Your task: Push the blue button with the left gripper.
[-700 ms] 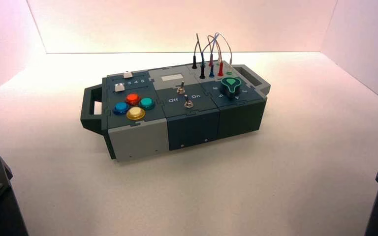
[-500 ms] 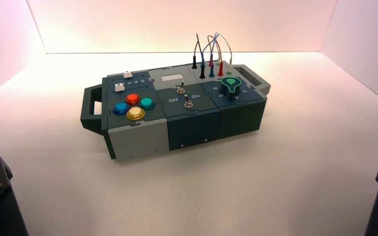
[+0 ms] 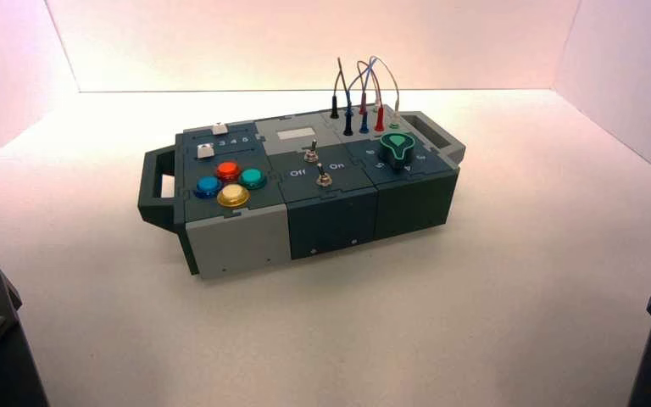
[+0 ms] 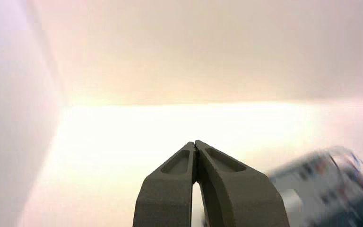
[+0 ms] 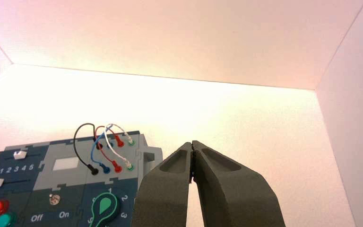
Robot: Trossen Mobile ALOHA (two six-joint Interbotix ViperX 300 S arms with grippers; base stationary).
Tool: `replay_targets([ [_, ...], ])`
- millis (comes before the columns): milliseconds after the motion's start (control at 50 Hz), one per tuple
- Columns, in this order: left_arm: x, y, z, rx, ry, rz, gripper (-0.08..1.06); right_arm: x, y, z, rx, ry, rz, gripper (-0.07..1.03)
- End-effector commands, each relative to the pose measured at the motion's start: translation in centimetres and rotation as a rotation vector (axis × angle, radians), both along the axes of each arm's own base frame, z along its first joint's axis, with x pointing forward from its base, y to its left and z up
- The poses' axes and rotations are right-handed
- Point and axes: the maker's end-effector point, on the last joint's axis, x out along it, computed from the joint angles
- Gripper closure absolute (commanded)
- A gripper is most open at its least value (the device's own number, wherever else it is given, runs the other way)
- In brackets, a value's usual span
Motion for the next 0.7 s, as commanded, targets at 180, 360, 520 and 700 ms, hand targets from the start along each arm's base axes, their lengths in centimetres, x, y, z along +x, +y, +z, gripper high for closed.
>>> replay_targets([
  [180, -0.1, -4.0, -4.1, 0.055, 0.417, -0.187, 1.01, 0.5, 0.2, 0.7, -0.001, -0.003, 0.004, 0.99],
  [360, -1.1, -5.5, -7.0, 0.117, 0.637, -0.28, 1.01, 0.8, 0.2, 0.8, -0.001, 0.003, 0.003, 0.99],
  [520, -1.1, -6.5, -8.7, 0.142, 0.721, -0.323, 1.01, 0.8, 0.2, 0.7, -0.003, 0.009, 0.004, 0.99],
  [700, -1.1, -8.4, -10.9, 0.166, 0.804, -0.378, 1.01, 0.7, 0.2, 0.6, -0.006, 0.016, 0.004, 0.99],
])
